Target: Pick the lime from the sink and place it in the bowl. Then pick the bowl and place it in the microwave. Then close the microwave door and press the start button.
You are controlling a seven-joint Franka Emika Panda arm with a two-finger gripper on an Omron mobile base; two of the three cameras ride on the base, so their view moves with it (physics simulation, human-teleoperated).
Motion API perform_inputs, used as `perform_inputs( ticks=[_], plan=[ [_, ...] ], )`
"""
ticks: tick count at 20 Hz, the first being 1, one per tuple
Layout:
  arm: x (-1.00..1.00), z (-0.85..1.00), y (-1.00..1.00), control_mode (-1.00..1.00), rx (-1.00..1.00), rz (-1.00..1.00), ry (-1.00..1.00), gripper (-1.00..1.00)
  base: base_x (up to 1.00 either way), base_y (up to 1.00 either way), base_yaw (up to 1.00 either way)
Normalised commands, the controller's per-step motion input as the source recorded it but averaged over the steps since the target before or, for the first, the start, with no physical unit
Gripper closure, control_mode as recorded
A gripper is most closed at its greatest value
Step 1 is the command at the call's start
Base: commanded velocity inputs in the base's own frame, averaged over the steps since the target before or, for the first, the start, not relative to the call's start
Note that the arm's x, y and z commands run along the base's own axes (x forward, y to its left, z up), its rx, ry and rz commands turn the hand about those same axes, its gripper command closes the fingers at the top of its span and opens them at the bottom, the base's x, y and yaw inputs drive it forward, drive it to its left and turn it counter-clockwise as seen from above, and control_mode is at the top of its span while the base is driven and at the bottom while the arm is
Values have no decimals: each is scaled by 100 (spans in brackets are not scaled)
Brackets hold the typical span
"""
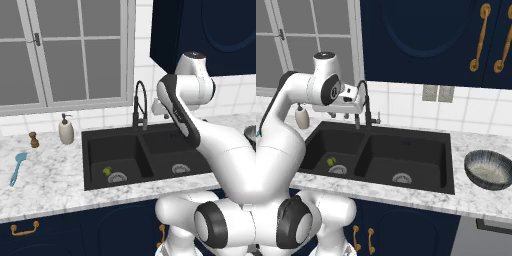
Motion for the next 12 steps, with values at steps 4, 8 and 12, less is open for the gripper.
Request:
perform_inputs(
  ticks=[4,8,12],
  plan=[
    [-22,0,3,-100,0,0,-3,-100,0,0,0],
    [-66,-10,26,-100,3,0,0,-100,0,0,0],
    [-74,-29,35,-100,8,0,0,-100,0,0,0]
  ],
)
